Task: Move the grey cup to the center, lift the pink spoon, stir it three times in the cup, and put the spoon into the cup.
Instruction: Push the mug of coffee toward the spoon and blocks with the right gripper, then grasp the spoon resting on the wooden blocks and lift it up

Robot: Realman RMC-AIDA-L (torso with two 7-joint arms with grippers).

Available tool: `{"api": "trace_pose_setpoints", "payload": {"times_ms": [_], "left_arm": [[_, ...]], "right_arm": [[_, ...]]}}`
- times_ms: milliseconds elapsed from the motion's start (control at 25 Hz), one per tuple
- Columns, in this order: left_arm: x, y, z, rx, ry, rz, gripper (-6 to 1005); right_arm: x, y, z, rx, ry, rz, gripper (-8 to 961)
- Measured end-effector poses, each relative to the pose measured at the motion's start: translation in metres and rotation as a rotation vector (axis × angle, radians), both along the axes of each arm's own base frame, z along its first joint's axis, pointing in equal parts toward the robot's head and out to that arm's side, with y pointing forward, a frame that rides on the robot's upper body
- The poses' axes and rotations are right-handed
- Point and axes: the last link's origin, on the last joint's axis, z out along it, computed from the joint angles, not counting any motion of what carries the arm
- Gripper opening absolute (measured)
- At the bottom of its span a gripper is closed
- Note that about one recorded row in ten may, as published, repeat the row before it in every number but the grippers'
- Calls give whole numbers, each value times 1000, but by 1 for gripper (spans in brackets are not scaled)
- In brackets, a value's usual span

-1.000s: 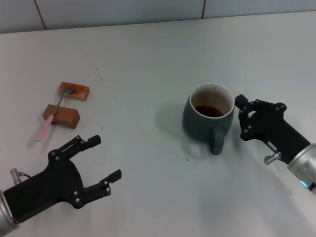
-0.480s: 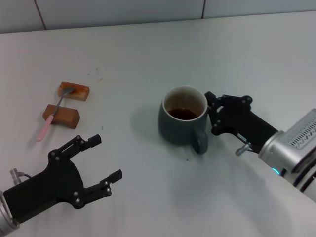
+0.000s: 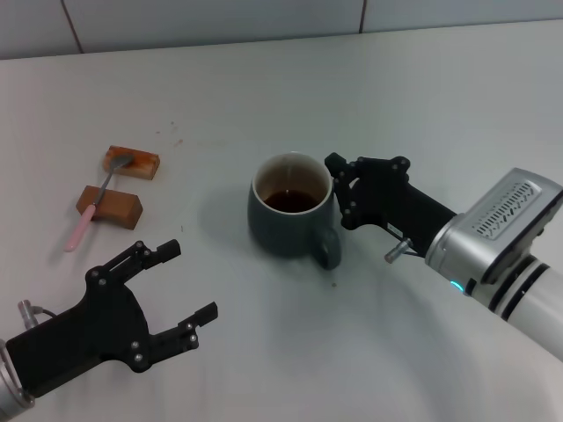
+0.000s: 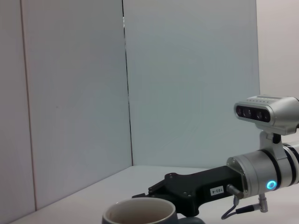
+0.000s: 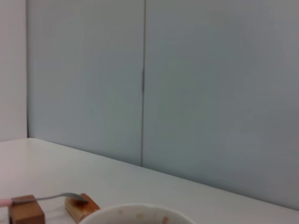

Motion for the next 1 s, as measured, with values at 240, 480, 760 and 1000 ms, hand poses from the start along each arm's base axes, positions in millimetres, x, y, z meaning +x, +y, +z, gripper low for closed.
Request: {"api": "trace_pose_setpoints", "payload": {"times_ms": [240, 480, 760, 1000], "left_arm": [[0, -1, 0, 3, 1, -4, 840], [0, -1, 0, 3, -1, -4, 840], [0, -1, 1, 7, -2, -1, 840], [-2, -1, 3, 31, -5, 11, 840]], "right_arm": [[-13, 4, -7, -29, 0, 26, 33], [-23, 6, -11, -53, 5, 55, 39], [-22, 5, -10, -47, 8, 56, 46], [-5, -10, 3, 9, 38, 52, 51]]}}
